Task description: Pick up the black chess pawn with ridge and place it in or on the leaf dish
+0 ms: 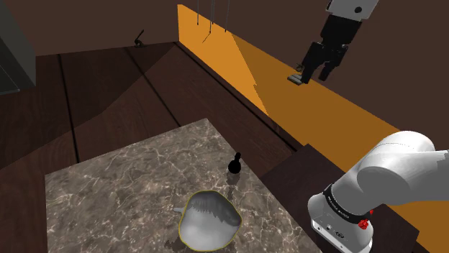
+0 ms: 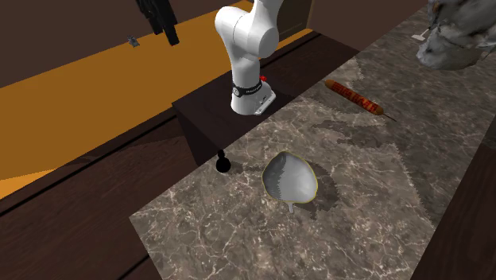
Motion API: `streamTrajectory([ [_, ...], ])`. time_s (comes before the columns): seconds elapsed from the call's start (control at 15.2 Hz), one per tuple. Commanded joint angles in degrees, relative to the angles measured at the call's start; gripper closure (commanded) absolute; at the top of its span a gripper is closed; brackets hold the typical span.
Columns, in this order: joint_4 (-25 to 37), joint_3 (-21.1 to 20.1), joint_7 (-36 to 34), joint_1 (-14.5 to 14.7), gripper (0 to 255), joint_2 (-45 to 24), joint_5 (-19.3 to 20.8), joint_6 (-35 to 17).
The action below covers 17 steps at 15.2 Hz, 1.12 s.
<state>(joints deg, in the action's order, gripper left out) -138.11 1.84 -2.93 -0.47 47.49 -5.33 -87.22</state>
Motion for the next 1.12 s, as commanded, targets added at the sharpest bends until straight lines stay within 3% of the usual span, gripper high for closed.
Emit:
streamTrajectory([
  [0.0, 0.0, 0.0, 0.0, 0.0, 0, 0.0, 0.0, 0.0],
  [0.53, -9.1, -8.0, -4.7, 3.8, 0, -3.6, -4.5, -12.7],
  [1.06, -13.7, -16.6, -9.5, 7.6, 0, -13.4, -8.4, -27.1],
])
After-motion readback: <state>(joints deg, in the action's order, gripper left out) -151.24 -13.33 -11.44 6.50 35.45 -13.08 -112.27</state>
